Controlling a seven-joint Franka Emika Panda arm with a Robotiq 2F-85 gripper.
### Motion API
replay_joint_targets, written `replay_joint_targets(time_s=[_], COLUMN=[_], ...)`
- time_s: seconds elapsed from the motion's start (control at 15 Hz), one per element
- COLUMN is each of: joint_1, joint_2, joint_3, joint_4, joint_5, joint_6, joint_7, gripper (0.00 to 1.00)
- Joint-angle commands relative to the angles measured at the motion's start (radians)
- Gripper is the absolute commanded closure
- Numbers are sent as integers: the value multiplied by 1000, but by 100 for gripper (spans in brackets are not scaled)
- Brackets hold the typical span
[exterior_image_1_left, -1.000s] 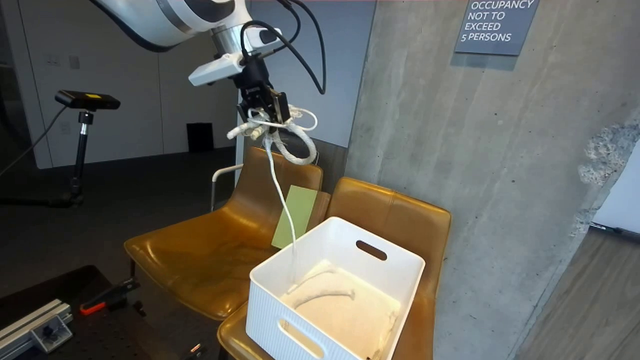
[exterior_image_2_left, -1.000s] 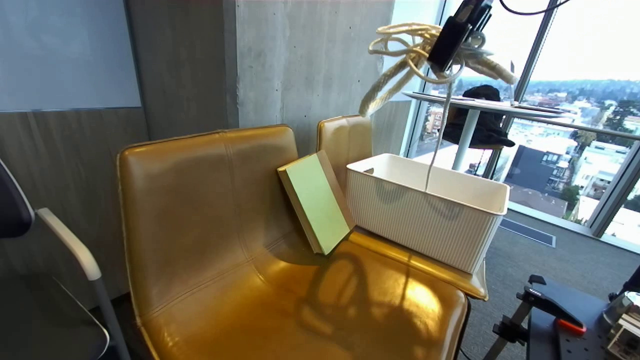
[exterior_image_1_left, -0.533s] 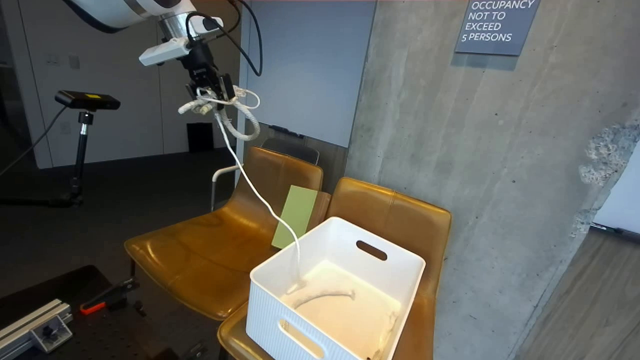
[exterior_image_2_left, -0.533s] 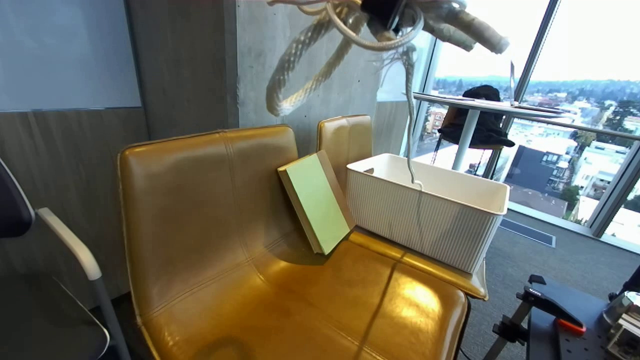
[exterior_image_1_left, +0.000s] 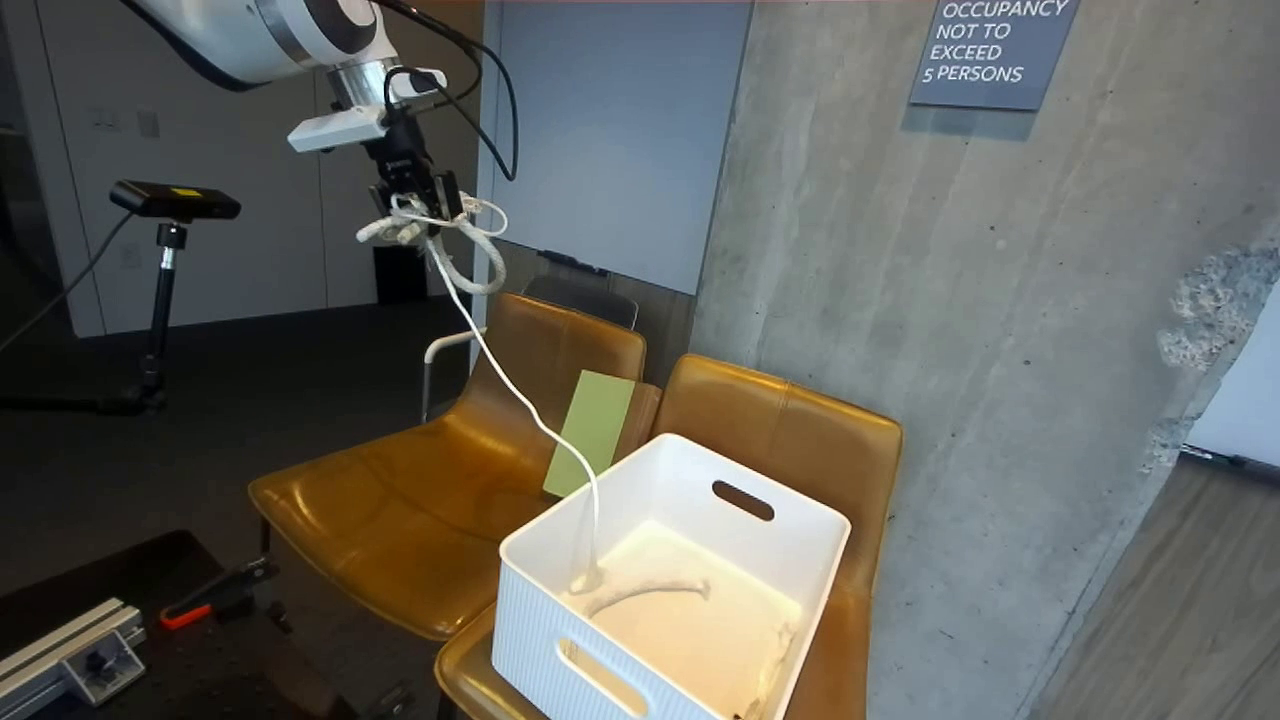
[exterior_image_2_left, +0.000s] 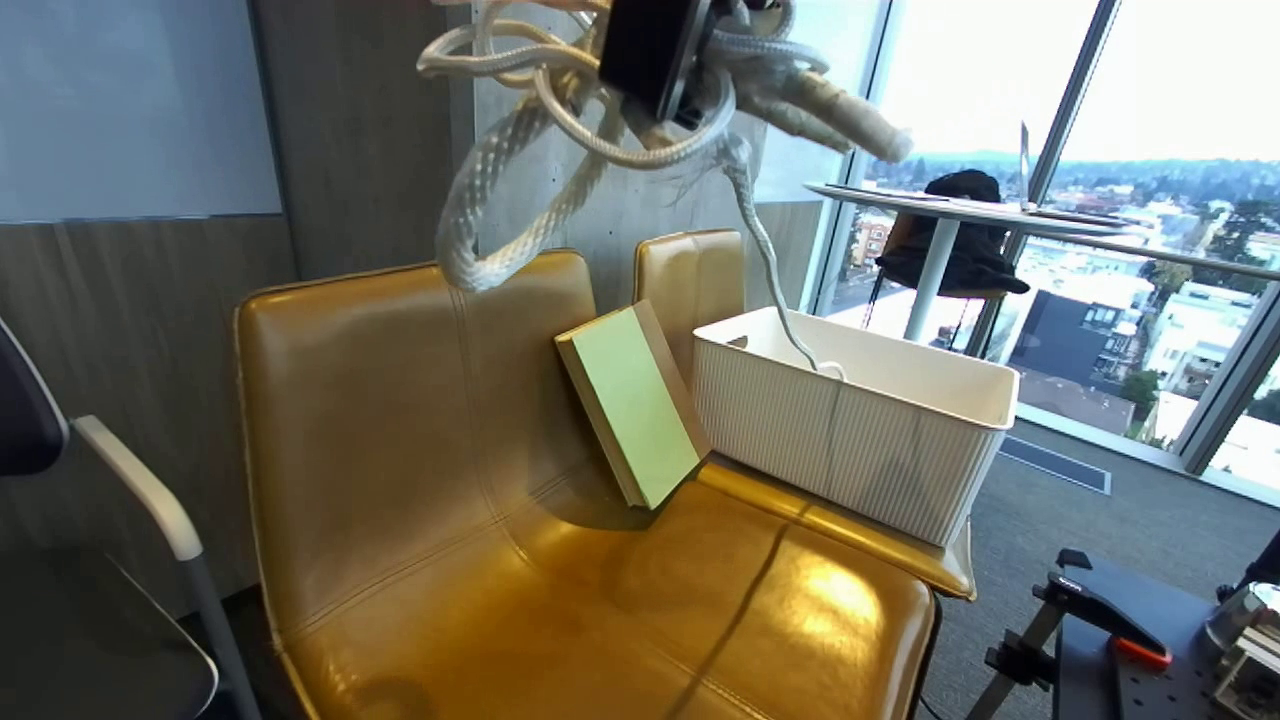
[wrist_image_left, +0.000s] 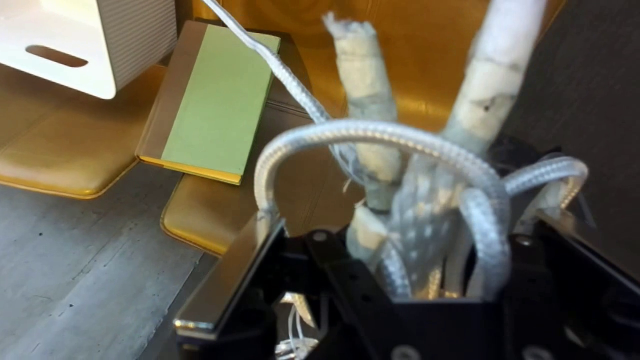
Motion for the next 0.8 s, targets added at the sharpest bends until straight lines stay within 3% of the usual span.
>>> replay_joint_targets(time_s=[0.0,0.47,0.73], joint_1=[66,194,172], joint_2=[64,177,177], joint_3=[12,19,-19], joint_4=[103,246,201], joint_5=[-5,-14,2], joint_6=[-64,-127,-106], joint_7=[14,15,-4], gripper=[100,100,100])
